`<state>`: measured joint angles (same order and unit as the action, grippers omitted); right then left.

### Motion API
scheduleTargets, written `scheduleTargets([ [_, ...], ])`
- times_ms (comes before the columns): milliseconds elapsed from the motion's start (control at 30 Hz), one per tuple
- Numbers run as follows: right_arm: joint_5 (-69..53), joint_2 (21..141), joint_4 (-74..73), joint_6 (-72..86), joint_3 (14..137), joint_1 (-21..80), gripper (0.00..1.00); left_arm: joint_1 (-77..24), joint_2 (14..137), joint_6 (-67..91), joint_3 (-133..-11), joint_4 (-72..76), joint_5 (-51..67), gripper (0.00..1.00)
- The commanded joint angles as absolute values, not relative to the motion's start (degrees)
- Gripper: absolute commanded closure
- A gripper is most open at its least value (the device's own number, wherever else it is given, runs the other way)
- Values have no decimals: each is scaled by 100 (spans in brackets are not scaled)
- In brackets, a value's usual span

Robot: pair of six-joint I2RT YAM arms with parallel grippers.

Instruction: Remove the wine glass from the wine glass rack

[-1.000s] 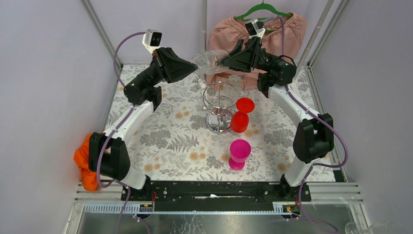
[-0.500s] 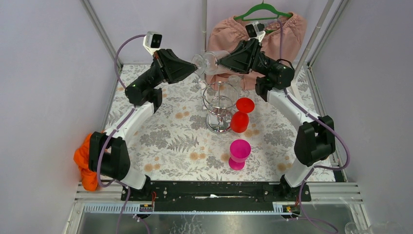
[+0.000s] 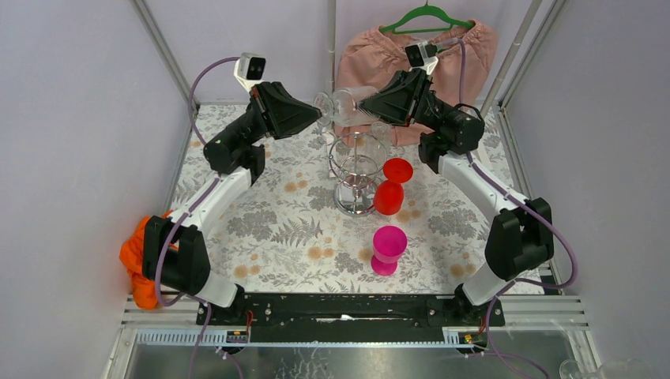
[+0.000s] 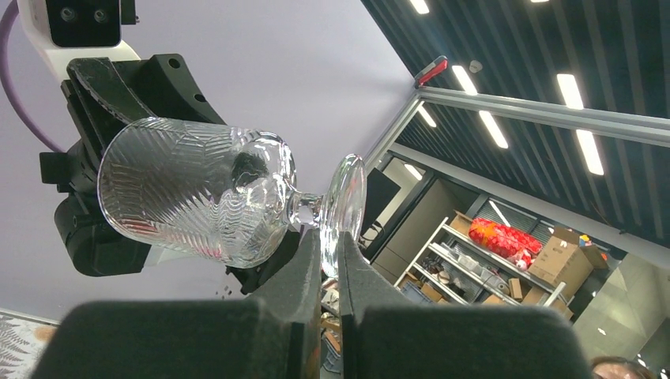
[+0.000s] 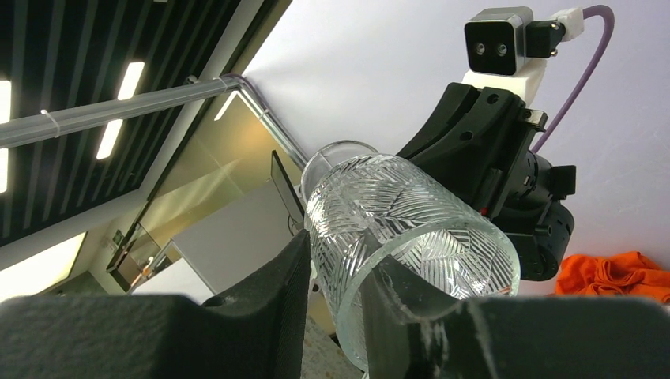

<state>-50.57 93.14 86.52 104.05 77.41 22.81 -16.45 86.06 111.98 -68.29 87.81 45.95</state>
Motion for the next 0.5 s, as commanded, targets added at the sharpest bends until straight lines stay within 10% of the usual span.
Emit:
scheduleTargets([
  [0,-4854,8855,9840,10402,7636,2429,97,-1699,8516,10829,-6697,9149,4473,100],
  [467,-4724,8021,9830,10404,6971,2467,100,-1960,8552,10635,-6775,8982,4531,82],
])
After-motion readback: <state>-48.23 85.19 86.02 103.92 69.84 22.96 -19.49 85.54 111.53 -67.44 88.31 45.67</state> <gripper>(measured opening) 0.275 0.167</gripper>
